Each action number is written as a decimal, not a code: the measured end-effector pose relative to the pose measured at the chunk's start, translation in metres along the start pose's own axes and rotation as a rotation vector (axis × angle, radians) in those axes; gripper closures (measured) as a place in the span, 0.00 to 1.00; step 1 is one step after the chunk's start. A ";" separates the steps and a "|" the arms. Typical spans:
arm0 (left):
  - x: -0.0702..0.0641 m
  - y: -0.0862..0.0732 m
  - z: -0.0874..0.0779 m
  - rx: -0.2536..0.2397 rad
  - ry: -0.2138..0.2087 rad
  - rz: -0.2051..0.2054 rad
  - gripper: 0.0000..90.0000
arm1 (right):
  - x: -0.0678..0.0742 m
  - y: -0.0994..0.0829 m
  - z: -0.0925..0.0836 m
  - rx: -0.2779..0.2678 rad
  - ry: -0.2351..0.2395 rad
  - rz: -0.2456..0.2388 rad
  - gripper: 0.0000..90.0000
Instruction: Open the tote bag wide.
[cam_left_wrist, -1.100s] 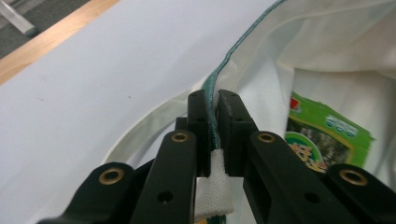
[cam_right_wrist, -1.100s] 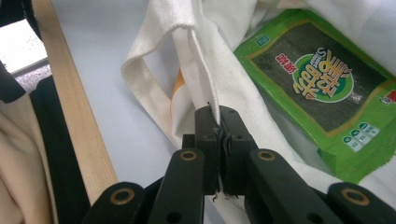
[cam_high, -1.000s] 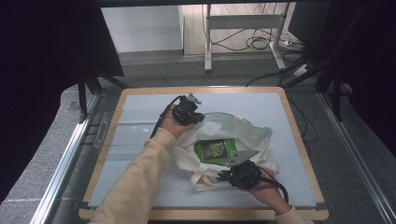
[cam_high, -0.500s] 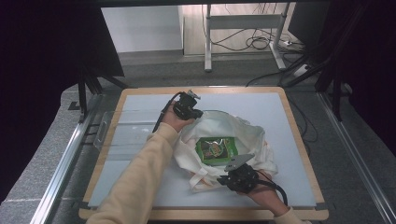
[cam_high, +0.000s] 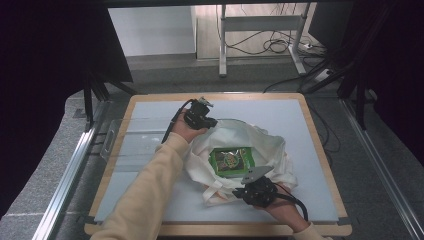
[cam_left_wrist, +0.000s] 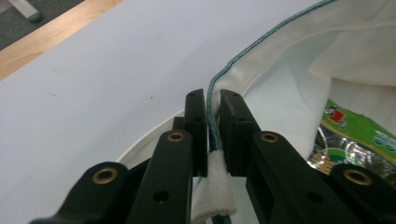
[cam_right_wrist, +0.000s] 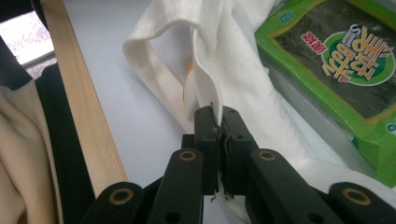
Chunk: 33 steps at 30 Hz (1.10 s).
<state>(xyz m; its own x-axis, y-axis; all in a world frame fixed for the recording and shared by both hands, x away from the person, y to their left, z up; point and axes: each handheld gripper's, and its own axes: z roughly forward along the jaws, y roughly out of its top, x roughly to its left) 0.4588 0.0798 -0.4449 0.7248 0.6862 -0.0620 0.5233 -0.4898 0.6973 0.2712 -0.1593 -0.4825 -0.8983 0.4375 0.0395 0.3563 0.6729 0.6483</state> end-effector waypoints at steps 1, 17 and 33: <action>-0.001 -0.001 -0.003 -0.007 -0.003 0.002 0.87 | 0.000 0.000 0.000 -0.005 -0.002 0.001 0.95; -0.045 -0.026 -0.086 -0.140 -0.102 0.093 0.43 | -0.004 0.006 -0.020 -0.104 -0.040 0.033 0.65; -0.078 -0.077 -0.101 -0.137 -0.160 0.139 0.51 | -0.015 0.008 -0.038 -0.160 -0.076 0.068 0.60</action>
<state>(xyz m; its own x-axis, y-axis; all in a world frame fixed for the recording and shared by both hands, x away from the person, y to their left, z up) 0.3171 0.1182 -0.4216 0.8529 0.5182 -0.0633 0.3559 -0.4883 0.7968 0.2774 -0.1833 -0.4487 -0.8494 0.5266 0.0332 0.3641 0.5394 0.7593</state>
